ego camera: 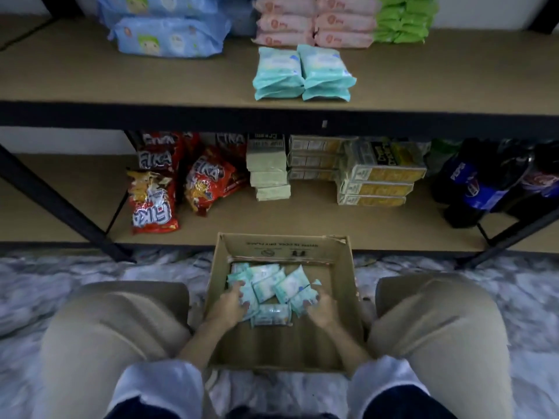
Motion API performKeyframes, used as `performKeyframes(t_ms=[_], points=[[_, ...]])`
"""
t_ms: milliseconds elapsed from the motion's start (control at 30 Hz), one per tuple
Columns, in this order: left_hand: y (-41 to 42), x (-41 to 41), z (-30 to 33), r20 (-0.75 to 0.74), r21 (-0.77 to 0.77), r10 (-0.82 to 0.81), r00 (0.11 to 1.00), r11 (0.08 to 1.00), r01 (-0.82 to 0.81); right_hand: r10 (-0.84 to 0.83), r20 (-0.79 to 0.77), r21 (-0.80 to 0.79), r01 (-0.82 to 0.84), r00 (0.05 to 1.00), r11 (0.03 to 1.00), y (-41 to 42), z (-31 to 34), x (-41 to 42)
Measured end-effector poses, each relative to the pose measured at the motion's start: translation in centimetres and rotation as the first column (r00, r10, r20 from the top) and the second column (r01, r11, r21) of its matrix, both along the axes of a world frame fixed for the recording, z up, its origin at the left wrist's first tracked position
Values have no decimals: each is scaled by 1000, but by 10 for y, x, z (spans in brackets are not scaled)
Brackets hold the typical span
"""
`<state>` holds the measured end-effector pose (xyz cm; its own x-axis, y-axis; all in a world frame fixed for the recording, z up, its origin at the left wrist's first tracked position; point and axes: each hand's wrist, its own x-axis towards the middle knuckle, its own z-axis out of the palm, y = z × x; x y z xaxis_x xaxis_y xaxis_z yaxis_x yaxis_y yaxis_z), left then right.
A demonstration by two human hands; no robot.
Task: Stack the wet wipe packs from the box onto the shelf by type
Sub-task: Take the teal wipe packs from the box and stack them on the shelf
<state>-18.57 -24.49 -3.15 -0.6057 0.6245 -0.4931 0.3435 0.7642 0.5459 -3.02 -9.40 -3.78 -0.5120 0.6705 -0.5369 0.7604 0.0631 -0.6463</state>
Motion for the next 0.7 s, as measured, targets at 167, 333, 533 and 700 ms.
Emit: performKeyframes(t_ms=[167,333,533,700], points=[[-16,1,-56,125,-58,120,985,992,-113,5,162,-125,15,987,992,-18,-50,10],[0,-8,-84,96,-66,234,968,971,-228,-88,232,-113,117,969,987,-2,-86,-3],[19,-18,-123,198,-32,396,896,917,-398,-248,234,-92,275,940,957,30,-124,-24],[30,-27,-150,222,-22,487,845,869,-495,-400,249,-87,431,882,898,39,-163,-38]])
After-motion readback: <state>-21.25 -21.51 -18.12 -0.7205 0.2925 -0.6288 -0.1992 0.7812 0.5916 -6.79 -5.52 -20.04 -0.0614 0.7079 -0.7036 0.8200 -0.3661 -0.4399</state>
